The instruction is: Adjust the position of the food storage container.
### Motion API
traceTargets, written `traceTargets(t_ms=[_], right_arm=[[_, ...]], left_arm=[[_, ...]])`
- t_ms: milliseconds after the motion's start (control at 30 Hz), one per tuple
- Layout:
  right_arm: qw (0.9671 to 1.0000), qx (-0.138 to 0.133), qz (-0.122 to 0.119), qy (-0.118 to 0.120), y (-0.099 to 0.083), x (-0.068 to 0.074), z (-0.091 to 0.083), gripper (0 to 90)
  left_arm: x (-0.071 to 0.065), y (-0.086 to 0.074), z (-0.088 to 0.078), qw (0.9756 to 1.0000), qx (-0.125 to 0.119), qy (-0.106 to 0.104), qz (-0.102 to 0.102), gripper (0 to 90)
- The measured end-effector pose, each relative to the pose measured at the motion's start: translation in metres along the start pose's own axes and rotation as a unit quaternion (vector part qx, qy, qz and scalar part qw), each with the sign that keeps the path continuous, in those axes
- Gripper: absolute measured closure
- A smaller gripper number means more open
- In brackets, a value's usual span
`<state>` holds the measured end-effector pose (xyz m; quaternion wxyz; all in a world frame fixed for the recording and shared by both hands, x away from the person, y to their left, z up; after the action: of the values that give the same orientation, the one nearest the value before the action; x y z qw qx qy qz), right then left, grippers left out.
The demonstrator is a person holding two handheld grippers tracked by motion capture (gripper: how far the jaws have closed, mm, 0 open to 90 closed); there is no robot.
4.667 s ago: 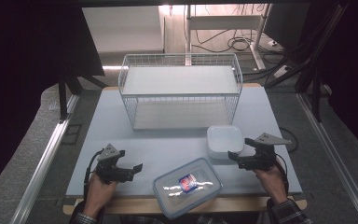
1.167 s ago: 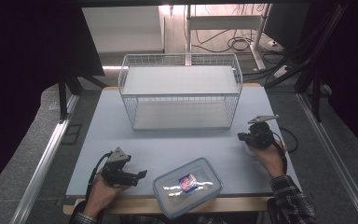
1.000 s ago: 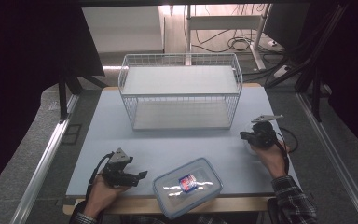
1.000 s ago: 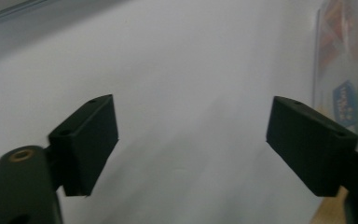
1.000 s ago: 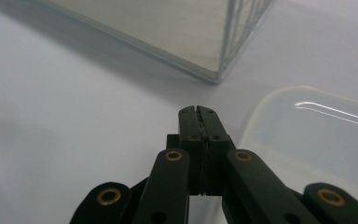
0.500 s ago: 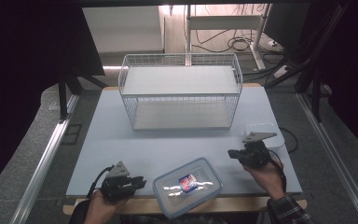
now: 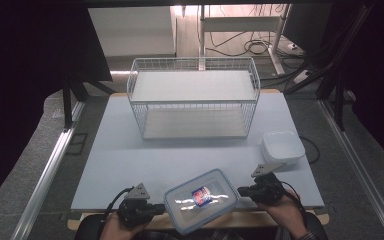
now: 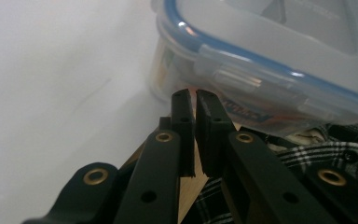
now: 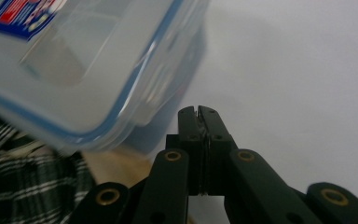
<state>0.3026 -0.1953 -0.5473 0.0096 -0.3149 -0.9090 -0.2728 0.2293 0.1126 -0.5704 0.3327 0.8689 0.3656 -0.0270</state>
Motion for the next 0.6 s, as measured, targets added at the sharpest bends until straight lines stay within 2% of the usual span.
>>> traceTargets(t_ms=[33, 133, 167, 367, 433, 500, 600], right_arm=[[1.0, 0.0, 0.0, 0.0, 0.0, 0.0, 0.0, 88.6], [0.9994, 0.005, -0.002, 0.033, -0.004, 0.013, 0.001, 89.0], [0.9994, 0.005, -0.002, 0.033, -0.004, 0.013, 0.001, 89.0], [0.9998, 0.007, 0.003, 0.017, -0.001, 0.012, 0.002, 89.6], [1.0, 0.006, 0.001, 0.0, 0.001, 0.01, 0.003, 89.6], [1.0, 0.006, 0.004, -0.002, 0.002, 0.009, 0.004, 89.6], [1.0, 0.002, 0.008, -0.006, 0.008, 0.006, 0.005, 89.7]], left_arm=[[0.0, 0.0, 0.0, 1.0, 0.0, 0.0, 0.0, 86.9], [0.001, 0.002, 0.003, 0.9999, 0.004, 0.006, -0.011, 87.7], [0.001, 0.002, 0.003, 0.9999, 0.004, 0.006, -0.011, 87.8], [0.007, 0.009, 0.005, 0.9994, -0.002, 0.012, -0.033, 88.8], [0.013, 0.014, 0.006, 0.9989, -0.005, 0.014, -0.044, 88.9], [0.015, 0.016, 0.006, 0.9988, -0.004, 0.017, -0.045, 88.9], [0.028, 0.025, 0.008, 0.9981, -0.008, 0.025, -0.055, 88.9]])
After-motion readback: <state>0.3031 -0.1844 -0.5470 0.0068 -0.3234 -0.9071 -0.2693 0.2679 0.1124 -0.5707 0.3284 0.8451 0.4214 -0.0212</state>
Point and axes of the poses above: each handheld gripper's, and its own axes: z roughly forward along the jaws, y roughly out of its top, x roughly to its left, the point moved 7 cm from there along z, roughly forward along the jaws, and after that the axes turned 9 degrees about x, right-handed, at the moved point
